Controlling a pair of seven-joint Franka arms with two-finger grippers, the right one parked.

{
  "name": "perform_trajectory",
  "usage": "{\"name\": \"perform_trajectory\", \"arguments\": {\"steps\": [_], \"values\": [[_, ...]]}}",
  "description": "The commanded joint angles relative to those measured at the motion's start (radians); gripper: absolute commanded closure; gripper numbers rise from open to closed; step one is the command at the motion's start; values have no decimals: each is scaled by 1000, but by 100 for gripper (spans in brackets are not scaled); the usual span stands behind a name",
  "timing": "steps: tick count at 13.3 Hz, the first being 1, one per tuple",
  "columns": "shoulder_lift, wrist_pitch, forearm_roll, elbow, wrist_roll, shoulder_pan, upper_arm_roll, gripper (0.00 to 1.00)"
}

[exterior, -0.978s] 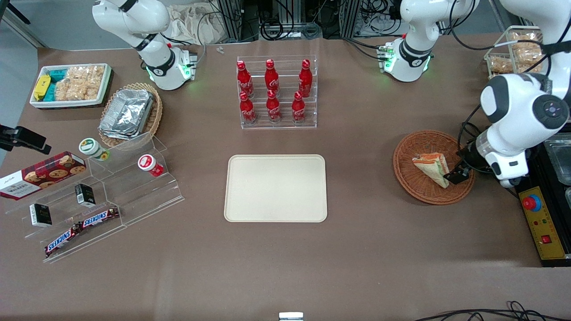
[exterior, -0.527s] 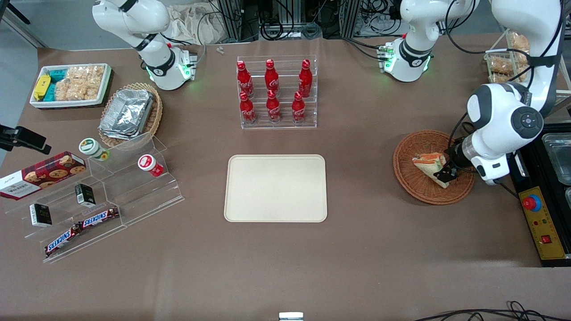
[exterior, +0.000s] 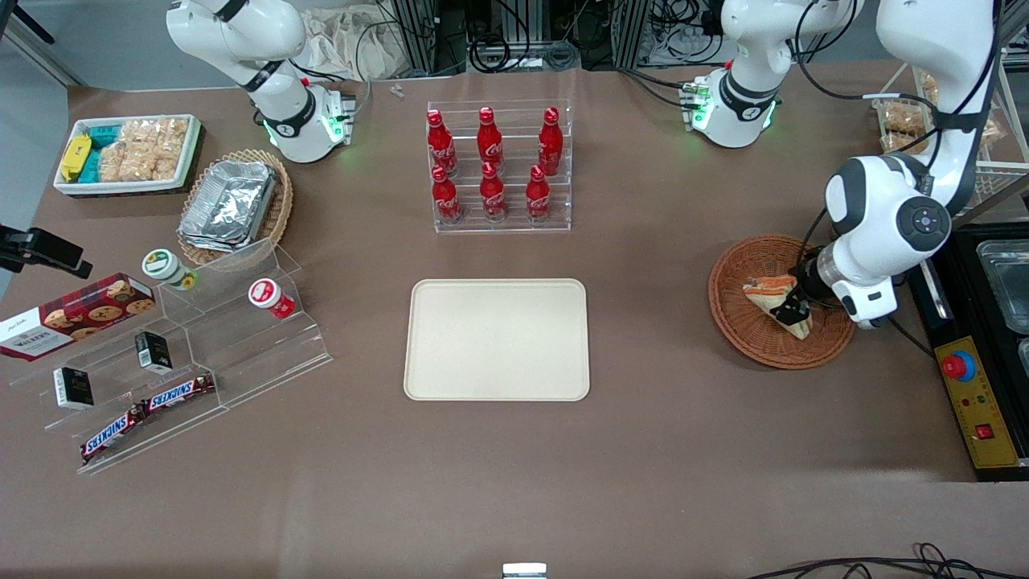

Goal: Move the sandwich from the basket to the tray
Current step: 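Lower the left gripper and close it on the sandwich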

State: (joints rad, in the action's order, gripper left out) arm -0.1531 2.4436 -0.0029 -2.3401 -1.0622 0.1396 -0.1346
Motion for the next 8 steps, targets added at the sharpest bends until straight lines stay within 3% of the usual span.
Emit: {"name": "perform_trajectory", "arguments": {"steps": [1, 3, 4, 5, 6, 8], "values": [[-12, 80, -2, -39, -15, 0, -5, 0], [-29, 113, -5, -30, -16, 1, -5, 6], [-35, 124, -6, -27, -18, 3, -4, 29], [-36, 127, -6, -24, -16, 3, -3, 60], [-33, 127, -3, -21, -2, 5, -3, 98], [-26, 127, 29, -19, 1, 3, -5, 100]]}}
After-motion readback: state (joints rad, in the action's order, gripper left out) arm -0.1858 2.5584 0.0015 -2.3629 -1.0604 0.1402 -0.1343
